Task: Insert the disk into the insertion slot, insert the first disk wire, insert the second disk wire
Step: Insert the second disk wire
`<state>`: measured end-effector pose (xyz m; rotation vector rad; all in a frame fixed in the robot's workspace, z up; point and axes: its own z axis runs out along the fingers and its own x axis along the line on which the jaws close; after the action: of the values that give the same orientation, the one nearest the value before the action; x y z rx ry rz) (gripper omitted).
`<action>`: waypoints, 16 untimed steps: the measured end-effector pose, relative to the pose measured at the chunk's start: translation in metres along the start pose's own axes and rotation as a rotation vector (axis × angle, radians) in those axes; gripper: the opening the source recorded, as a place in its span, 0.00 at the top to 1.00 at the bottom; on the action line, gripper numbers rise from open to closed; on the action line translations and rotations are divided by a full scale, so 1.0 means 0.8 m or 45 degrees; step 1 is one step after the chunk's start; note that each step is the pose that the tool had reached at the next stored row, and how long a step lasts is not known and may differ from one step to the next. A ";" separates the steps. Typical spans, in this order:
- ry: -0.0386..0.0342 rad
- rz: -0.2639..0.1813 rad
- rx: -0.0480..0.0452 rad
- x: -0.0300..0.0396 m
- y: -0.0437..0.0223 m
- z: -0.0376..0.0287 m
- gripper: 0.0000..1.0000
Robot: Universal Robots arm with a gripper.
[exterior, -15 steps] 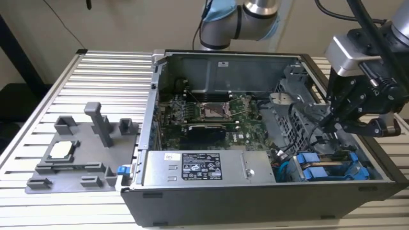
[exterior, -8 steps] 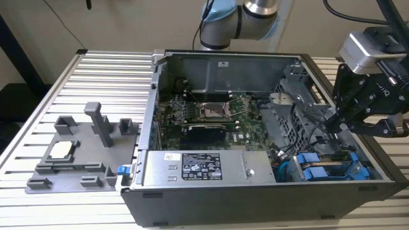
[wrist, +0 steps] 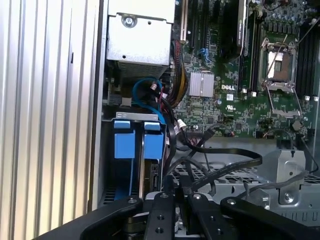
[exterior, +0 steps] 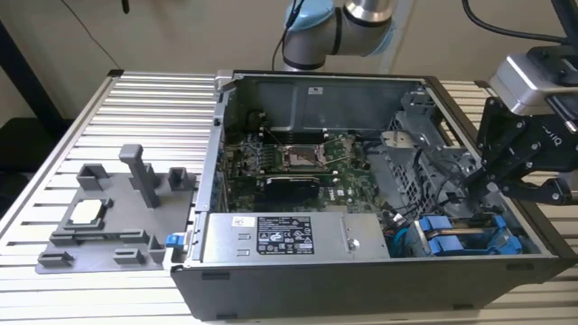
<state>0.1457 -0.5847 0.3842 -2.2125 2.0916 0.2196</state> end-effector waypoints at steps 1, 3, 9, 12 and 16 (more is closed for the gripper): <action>-0.0001 0.000 0.000 0.0014 -0.0002 0.0002 0.84; 0.0000 0.000 -0.001 0.0036 -0.0003 0.0011 0.84; -0.0001 0.004 0.000 0.0045 -0.0005 0.0034 0.84; -0.0003 0.005 0.000 0.0046 -0.0004 0.0038 0.84; -0.0003 0.005 0.000 0.0050 -0.0005 0.0061 0.84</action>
<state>0.1461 -0.5878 0.3786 -2.2085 2.0958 0.2199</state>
